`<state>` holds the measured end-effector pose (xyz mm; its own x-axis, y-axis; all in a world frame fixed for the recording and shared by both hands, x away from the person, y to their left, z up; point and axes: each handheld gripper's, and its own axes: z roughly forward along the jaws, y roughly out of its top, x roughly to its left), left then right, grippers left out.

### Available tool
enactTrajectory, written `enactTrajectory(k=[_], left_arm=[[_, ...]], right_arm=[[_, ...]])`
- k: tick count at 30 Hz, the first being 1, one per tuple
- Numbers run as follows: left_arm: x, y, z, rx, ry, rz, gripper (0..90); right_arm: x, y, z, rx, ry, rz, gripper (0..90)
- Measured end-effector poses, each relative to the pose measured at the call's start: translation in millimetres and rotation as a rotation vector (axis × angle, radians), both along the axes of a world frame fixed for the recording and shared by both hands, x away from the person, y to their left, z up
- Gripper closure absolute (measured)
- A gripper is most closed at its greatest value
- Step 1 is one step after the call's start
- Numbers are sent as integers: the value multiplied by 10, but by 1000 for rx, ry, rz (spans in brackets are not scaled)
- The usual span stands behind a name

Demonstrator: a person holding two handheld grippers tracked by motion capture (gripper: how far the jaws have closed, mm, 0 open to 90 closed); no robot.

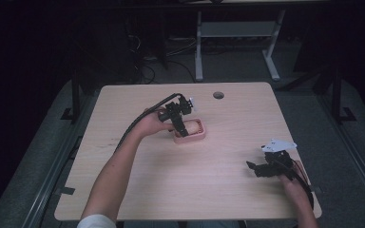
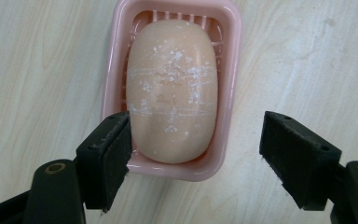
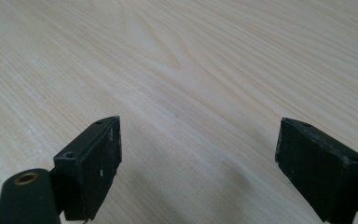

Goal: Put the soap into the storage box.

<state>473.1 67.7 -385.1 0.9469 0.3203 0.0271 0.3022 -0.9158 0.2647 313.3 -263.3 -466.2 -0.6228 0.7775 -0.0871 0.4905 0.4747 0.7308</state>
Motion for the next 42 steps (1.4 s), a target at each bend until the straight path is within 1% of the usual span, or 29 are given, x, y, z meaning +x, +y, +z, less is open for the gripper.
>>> enactTrajectory(k=[5,9,10,11,13,15,17,20,21,25,29,30,34,38,42], left_arm=[[-52,49,30,-28,-3,2,252],[-91,97,27,-35,-7,11,252],[-100,106,25,-35,-2,17,252],[-112,112,27,-34,-8,14,251],[-138,126,33,-39,-8,9,252],[-169,134,29,-54,-9,15,252],[-186,145,27,-46,-11,4,252],[-217,163,18,-47,-8,11,251],[-227,169,16,-45,-13,8,252],[-272,205,9,-55,-11,11,252],[-313,238,-8,-49,-10,12,252],[-319,245,-8,-39,-9,4,252],[-363,271,-4,-53,-14,5,252],[-405,307,-10,-54,-20,8,252],[-446,345,-20,-43,-22,4,252]], right_arm=[[-2,8,-1,-6,0,2,139],[-6,14,1,-7,-1,0,139],[-7,16,1,-7,-1,0,139],[-7,21,1,-5,0,-2,139],[-6,31,-2,-8,2,-1,139],[-6,42,-4,-8,6,0,139],[-2,47,-5,-15,4,7,139],[-4,49,-2,-16,3,5,139],[-4,48,-1,-15,1,5,139],[-3,50,-3,-16,2,5,139],[-3,48,-1,-16,0,3,139],[-4,48,-3,-13,1,-2,139],[-4,46,-2,-13,1,-6,139],[-7,48,-2,-16,1,-8,139],[-4,47,-1,-13,0,-11,139]])
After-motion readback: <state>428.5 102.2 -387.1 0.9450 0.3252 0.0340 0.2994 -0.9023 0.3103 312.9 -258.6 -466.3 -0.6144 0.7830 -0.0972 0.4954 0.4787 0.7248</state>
